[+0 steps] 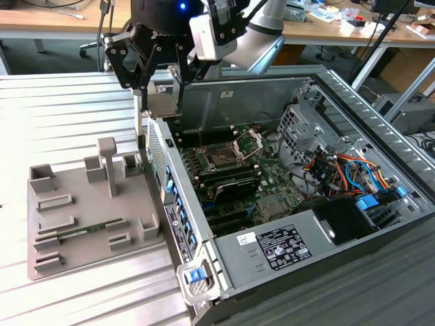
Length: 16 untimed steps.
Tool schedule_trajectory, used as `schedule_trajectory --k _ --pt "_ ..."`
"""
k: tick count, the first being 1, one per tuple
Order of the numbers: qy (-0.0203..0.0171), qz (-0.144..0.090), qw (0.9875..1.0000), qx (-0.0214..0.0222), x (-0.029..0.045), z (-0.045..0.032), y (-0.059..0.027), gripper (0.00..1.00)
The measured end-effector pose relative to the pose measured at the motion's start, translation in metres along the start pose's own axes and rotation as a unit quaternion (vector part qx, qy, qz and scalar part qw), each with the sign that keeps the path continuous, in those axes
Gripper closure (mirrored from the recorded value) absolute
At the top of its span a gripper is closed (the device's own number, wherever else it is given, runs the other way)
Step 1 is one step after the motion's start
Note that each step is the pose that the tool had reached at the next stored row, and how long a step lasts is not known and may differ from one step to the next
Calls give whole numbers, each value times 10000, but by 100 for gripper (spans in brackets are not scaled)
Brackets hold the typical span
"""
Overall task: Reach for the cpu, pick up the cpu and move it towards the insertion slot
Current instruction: 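Pick up the cpu and move it towards the insertion slot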
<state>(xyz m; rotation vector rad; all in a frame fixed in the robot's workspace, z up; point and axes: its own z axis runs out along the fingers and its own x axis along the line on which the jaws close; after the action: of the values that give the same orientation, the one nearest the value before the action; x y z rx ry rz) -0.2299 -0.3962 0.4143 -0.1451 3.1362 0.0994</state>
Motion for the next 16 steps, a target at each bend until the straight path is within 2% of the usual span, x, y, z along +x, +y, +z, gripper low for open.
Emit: schedule_trajectory --k 16 --pt "0 0 10000 0 -132 -1 -12 46"
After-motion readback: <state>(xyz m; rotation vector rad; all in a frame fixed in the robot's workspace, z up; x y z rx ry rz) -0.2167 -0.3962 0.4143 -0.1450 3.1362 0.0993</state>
